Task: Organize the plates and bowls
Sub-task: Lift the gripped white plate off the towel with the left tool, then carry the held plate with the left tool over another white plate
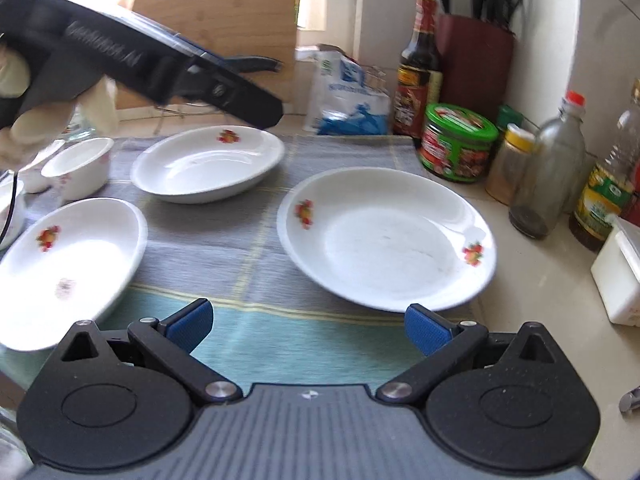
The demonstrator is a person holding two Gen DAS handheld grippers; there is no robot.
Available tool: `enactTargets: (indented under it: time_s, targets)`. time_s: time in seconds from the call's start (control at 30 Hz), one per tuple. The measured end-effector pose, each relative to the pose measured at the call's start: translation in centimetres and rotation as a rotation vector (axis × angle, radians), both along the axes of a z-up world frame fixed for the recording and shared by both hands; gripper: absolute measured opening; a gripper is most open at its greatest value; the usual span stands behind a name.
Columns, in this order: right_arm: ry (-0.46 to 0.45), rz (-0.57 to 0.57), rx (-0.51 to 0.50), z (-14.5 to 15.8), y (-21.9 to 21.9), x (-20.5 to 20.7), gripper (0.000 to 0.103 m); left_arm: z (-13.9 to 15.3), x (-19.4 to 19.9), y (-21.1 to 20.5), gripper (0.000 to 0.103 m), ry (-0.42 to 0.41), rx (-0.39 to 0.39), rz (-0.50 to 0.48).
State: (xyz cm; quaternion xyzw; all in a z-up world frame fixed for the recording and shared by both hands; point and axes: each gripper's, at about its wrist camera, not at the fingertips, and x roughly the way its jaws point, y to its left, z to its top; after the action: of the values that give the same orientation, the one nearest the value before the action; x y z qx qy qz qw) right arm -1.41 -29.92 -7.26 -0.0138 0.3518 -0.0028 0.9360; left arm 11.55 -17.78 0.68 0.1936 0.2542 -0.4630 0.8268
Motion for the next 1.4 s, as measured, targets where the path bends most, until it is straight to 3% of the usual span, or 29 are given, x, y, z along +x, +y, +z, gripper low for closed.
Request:
enactTargets:
  time_s: [0.23, 0.4, 0.57, 0.93, 1.4]
  targets:
    - [0.035, 0.083, -0.005, -0.6, 4.1, -0.8, 0.103, -0.7, -2.6, 6.1, 0.098, 0.036, 0.007, 0.130]
    - [0.061, 0.143, -0.011, -1.1, 6.5, -2.0, 0.103, -1.0, -2.3, 11.2, 0.097, 0.098, -0.042, 0.250]
    - [0.077, 0.223, -0.016, -1.8, 8.9, -2.8, 0.103, -1.0, -1.9, 14.4, 0.097, 0.094, -0.051, 0.340]
    - [0.064, 0.401, -0.037, -3.0, 13.5, -1.7, 0.103, -1.0, -2.3, 16.6, 0.097, 0.096, -0.023, 0.396]
    - [0.019, 0.419, 0.014, -4.4, 13.4, 0.1, 0.103, -2.0, -0.9, 17.0, 0.097, 0.114, 0.052, 0.401]
